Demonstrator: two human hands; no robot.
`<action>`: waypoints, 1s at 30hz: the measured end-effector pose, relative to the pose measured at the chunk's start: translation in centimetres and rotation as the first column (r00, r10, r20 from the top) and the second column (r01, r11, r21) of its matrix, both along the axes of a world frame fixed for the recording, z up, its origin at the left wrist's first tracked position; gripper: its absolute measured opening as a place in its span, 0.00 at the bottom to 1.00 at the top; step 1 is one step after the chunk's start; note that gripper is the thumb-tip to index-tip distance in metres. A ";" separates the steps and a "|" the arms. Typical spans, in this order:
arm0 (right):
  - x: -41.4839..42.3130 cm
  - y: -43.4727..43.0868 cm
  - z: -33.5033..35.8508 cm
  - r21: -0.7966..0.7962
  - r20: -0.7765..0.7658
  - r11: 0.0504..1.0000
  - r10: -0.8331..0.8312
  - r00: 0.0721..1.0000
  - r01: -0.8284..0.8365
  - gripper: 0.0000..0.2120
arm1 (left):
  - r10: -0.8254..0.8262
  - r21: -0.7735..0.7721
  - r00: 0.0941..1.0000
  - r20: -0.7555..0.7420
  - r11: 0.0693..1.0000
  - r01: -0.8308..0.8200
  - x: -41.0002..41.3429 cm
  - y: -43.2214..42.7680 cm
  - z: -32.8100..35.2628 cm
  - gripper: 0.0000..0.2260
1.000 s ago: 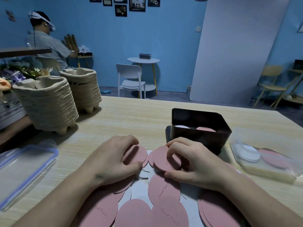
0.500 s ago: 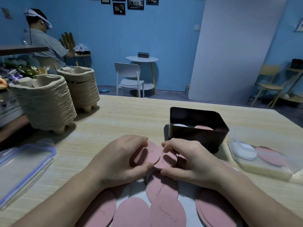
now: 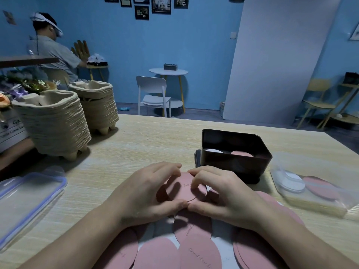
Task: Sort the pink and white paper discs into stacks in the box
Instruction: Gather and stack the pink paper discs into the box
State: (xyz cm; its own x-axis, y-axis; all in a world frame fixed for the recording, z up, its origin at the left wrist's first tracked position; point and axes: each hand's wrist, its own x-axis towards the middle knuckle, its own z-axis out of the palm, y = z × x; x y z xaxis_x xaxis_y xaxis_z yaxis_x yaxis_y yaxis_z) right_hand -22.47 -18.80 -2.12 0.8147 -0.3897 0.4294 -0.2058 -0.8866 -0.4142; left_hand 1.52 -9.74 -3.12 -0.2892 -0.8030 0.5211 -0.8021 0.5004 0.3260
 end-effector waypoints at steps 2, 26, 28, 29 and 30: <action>-0.1 0.0 0.1 0.012 0.018 1.000 -0.011 1.000 0.011 0.15 | -0.011 0.017 0.999 -0.045 1.000 0.011 0.4 0.1 -0.1 0.22; 0.0 -0.6 0.0 -0.056 0.061 0.997 0.050 0.997 -0.047 0.19 | -0.098 0.019 0.988 -0.116 0.995 0.101 -0.4 -0.3 0.1 0.20; 0.1 -0.4 0.1 -0.065 0.081 0.998 0.031 0.996 -0.026 0.20 | -0.095 0.045 0.984 -0.151 0.994 0.103 0.1 -0.3 0.0 0.20; 0.0 -0.3 0.2 -0.064 0.085 0.998 0.022 0.996 -0.016 0.19 | -0.094 0.044 0.981 -0.167 0.994 0.103 0.2 -0.3 0.0 0.20; 0.0 -0.3 0.2 -0.063 0.085 0.998 0.015 0.996 -0.010 0.19 | -0.094 0.043 0.979 -0.182 0.994 0.103 0.3 -0.2 0.0 0.19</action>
